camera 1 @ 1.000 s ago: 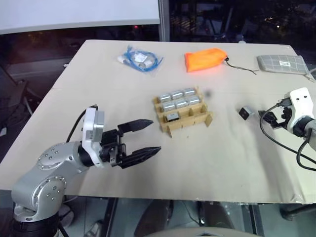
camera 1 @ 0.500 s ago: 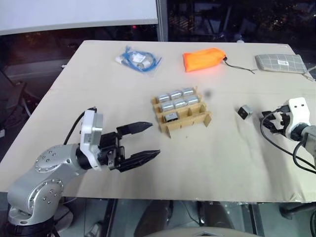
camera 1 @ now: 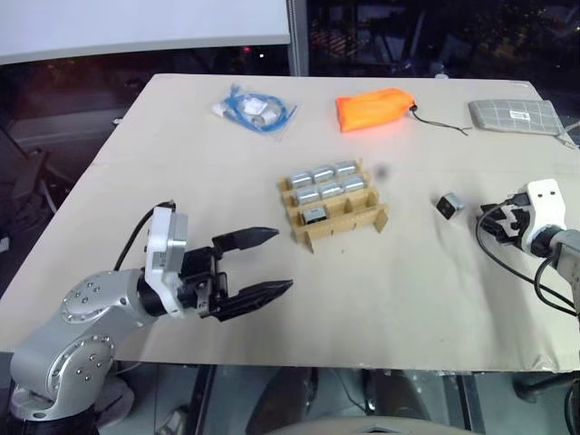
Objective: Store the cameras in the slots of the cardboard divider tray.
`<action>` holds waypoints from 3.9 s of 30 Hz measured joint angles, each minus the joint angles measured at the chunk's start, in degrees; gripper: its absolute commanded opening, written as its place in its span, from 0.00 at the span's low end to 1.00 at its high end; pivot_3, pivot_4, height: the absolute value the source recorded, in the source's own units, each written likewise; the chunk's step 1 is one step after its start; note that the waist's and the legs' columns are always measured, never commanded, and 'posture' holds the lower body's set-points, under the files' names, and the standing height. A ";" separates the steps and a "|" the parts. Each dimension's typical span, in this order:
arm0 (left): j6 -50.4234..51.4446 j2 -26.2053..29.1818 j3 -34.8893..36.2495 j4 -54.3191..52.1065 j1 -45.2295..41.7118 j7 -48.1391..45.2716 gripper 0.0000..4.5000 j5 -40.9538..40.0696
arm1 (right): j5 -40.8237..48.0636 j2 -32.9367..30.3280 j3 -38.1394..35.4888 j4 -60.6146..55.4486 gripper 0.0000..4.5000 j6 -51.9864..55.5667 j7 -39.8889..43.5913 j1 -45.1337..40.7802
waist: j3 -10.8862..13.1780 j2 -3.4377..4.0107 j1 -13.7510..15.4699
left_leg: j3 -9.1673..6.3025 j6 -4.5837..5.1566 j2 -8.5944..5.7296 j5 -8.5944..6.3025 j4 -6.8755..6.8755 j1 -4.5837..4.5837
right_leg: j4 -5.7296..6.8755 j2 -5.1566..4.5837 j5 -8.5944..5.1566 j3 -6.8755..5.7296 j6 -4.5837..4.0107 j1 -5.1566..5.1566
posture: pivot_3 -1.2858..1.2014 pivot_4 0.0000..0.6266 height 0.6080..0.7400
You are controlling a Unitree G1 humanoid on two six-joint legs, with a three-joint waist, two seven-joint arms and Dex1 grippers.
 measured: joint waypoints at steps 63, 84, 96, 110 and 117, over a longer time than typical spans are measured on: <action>21.65 -1.08 -20.70 19.06 -35.22 51.18 0.15 -41.95 | -4.47 4.78 20.54 -53.89 0.84 -14.32 9.61 6.33 | 0.12 -0.03 1.50 | -0.14 -0.28 -0.04 0.16 0.01 -0.08 | -0.11 0.05 0.00 -0.16 0.02 -0.01 | 0.52 0.24 1.00; -0.51 -8.48 -44.70 58.98 -61.99 -2.75 0.15 28.52 | 17.56 3.12 -9.61 -62.36 0.84 -7.91 9.70 31.97 | 0.16 -0.12 1.20 | -0.22 -0.22 -0.10 0.14 -0.07 -0.14 | -0.29 0.00 0.00 -0.22 0.05 0.04 | 0.52 0.24 1.00; -8.87 -14.60 -44.22 69.34 -66.45 -10.09 0.15 41.01 | 18.12 3.10 -10.56 -62.83 0.84 -8.94 7.91 33.91 | 0.19 -0.18 1.23 | -0.26 -0.21 -0.10 0.14 -0.03 -0.15 | -0.28 0.01 0.00 -0.27 0.06 0.07 | 0.52 0.24 1.00; -7.56 -14.54 -42.84 68.78 -66.74 -14.90 0.15 46.87 | 17.64 2.95 -10.49 -62.82 0.84 -10.15 7.26 35.22 | 0.18 -0.18 0.63 | -0.27 -0.03 -0.10 0.04 0.04 -0.13 | -0.16 0.04 0.00 -0.29 0.07 0.08 | 0.52 0.24 1.00; -8.19 -15.44 -43.07 69.37 -66.89 -15.04 0.46 50.78 | 17.20 2.95 -10.41 -62.83 0.85 -10.18 6.83 35.27 | 0.18 -0.18 -0.13 | -0.28 -0.01 -0.10 0.02 0.09 -0.11 | -0.08 0.04 0.00 -0.29 0.07 0.07 | 0.52 0.24 1.00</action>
